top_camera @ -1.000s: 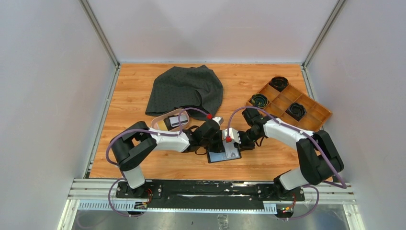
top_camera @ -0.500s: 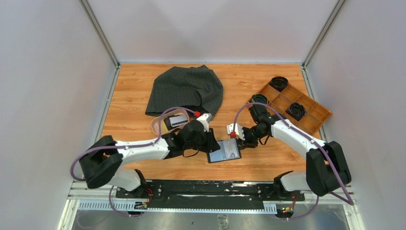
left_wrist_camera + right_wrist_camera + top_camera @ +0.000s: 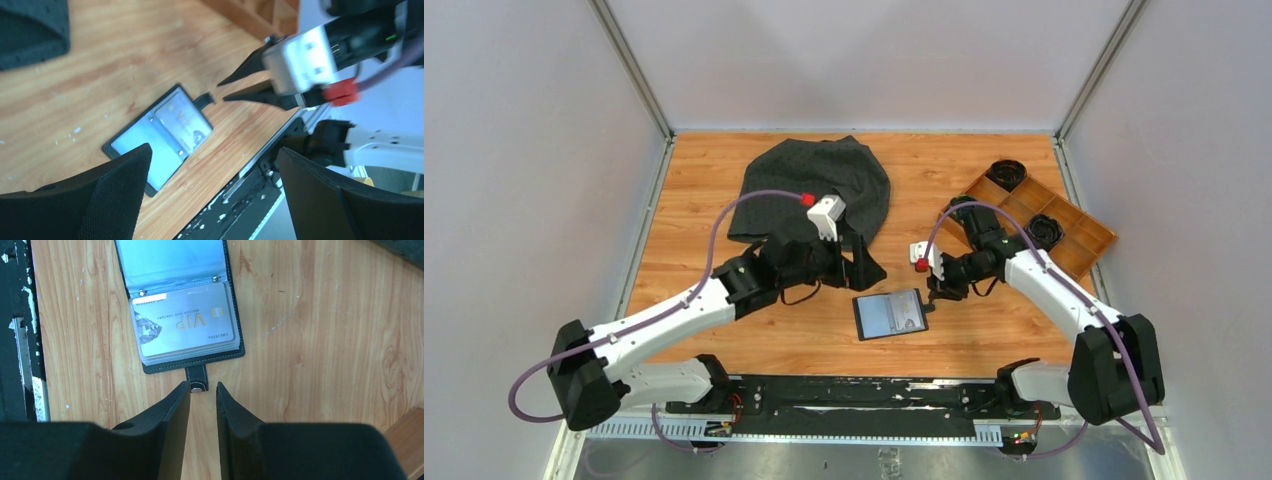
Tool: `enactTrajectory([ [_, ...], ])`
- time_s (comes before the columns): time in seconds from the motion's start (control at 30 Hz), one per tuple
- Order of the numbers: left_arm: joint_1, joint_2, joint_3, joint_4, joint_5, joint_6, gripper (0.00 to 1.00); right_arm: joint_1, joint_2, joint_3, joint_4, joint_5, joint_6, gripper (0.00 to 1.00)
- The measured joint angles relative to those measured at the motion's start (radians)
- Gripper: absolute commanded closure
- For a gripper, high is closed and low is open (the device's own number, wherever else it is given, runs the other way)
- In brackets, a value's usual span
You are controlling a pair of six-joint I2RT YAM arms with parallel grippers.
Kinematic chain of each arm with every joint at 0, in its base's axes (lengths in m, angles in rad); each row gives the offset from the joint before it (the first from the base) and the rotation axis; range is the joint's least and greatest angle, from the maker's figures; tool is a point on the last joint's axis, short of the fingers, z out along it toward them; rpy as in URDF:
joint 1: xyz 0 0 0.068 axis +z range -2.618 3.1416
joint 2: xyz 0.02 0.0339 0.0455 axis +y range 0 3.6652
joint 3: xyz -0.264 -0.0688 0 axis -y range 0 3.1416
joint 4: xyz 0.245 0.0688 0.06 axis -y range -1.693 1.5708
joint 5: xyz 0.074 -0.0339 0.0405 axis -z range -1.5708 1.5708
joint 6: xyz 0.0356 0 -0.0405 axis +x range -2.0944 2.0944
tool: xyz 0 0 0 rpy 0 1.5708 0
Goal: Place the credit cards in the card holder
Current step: Insert the credit card into the card holder, then pick up the credit card from the storage box.
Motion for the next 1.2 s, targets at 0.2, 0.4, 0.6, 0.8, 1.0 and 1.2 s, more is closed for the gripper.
enactTrajectory([
  [0.2,0.000,0.012,0.377,-0.274,-0.042,0.063,0.00,-0.046,-0.024,0.009,-0.005,-0.026,0.022,0.69],
  [0.4,0.003,0.017,0.626,-0.396,-0.026,0.061,0.00,-0.135,-0.051,0.039,-0.020,-0.100,0.065,0.69],
  [0.6,0.005,0.022,0.788,-0.458,-0.002,0.009,0.00,-0.217,-0.080,0.049,-0.035,-0.180,0.085,0.68],
  [0.8,0.005,0.022,0.939,-0.478,-0.008,0.005,0.00,-0.272,-0.055,0.058,-0.048,-0.218,0.089,0.68],
  [1.0,0.005,0.008,0.997,-0.499,-0.037,0.041,0.00,-0.287,-0.023,0.059,-0.054,-0.227,0.091,0.68],
  [1.2,0.005,0.016,1.035,-0.525,-0.039,0.073,0.00,-0.294,-0.013,0.060,-0.060,-0.227,0.092,0.68],
])
